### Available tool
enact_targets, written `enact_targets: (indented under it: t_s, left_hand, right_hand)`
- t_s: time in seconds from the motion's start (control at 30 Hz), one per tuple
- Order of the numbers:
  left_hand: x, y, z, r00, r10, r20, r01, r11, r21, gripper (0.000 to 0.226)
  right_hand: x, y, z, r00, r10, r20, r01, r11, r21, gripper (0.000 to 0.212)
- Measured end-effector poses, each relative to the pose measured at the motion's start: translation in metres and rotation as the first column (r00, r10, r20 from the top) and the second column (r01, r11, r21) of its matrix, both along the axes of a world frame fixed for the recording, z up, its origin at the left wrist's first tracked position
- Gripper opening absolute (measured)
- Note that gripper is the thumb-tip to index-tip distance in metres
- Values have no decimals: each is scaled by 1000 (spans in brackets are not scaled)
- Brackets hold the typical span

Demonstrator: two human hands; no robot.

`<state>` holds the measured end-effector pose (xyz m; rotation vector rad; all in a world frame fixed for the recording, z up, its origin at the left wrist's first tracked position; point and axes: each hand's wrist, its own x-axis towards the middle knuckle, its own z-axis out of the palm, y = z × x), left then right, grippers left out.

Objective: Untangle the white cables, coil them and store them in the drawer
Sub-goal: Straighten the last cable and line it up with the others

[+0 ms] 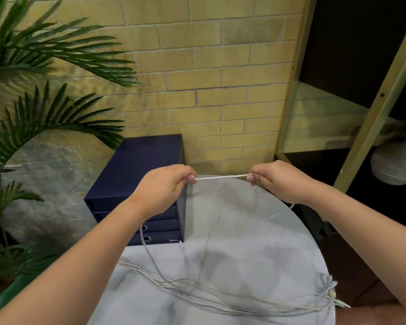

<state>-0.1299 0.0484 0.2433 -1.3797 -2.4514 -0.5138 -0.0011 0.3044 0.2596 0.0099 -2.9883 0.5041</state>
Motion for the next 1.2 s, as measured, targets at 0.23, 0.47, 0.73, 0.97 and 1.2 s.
enact_targets:
  t_s: [0.23,0.47,0.73,0.97,1.2]
  left_hand:
    - [20,30,3,974,65,217,-51,996,-72,30]
    - [29,49,-2,996,73,-51,-74,997,-26,38]
    - [0,11,-5,983,128,-135,-136,989,-53,39]
    - [-21,-12,-3,961,185,-205,-195,980,-30,36]
    - [-34,-12,-7,955,173,-242,-205,973,-111,32]
  right_hand:
    - [-8,-26,1,1000,-2,-31,1,1000,-31,27]
    - [-10,-36,4,999,7,-54,-8,1000,-16,27]
    - [5,1,-5,999,-52,-5,53,993,110,27]
    - [15,4,-26,1000,9,25,-15,962,272,30]
    - [28,-28,-61,959,264,109,-285,882,375,32]
